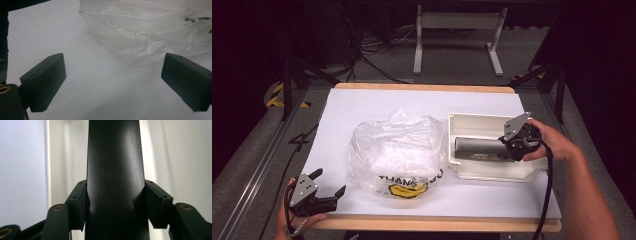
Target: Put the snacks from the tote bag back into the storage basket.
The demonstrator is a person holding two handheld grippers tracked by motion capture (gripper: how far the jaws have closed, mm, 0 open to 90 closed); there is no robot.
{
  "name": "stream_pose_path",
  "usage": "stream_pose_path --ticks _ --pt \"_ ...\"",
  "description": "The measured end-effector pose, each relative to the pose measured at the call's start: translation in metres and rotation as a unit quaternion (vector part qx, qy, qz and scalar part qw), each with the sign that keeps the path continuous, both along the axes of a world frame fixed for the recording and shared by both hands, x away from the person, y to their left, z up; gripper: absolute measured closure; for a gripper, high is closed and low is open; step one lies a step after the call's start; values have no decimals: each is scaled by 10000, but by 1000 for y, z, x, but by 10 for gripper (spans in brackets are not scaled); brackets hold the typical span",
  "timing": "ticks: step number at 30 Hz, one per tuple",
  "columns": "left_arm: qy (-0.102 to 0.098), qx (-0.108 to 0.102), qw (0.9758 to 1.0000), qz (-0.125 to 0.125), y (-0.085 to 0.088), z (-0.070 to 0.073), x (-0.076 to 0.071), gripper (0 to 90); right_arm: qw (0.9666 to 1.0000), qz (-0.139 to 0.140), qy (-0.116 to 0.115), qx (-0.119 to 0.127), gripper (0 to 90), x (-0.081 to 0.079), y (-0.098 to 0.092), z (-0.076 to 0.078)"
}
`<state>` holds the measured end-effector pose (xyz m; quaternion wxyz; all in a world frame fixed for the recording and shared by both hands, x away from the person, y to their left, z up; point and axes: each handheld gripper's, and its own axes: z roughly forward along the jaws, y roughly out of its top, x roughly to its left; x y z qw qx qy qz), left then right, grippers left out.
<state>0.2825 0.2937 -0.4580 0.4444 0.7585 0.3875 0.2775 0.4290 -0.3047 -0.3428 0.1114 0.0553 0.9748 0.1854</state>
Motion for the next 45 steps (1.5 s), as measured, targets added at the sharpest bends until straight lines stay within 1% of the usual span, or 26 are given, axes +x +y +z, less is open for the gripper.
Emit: stream_pose_path --ticks 16,17,18,24,31,34,39,41,45 --pt "17 35 10000 -10 0 -1 1 67 9999 15 87 -99 427 7 7 -14" --pt "18 34 10000 -11 0 -1 0 68 9998 -21 131 -120 427 6 7 -14" --pt "19 36 10000 -15 0 -1 0 67 9999 14 111 -100 427 7 8 -15" --pt "10 39 10000 -20 0 -1 0 68 9999 6 130 -82 426 8 8 -16" --pt "31 43 10000 -25 0 -1 1 67 9998 -50 170 -79 424 8 6 -19" --pt "37 52 10000 -35 -1 -1 1 68 9997 -89 189 -126 423 9 6 -20" --pt "40 60 10000 -40 -1 -1 1 67 9997 -99 138 -146 422 9 5 -22" --pt "38 56 10000 -37 -1 -1 1 68 9995 -156 190 -194 421 9 5 -23" --pt "34 55 10000 -34 0 -1 1 68 9994 -204 196 -180 420 11 5 -24"
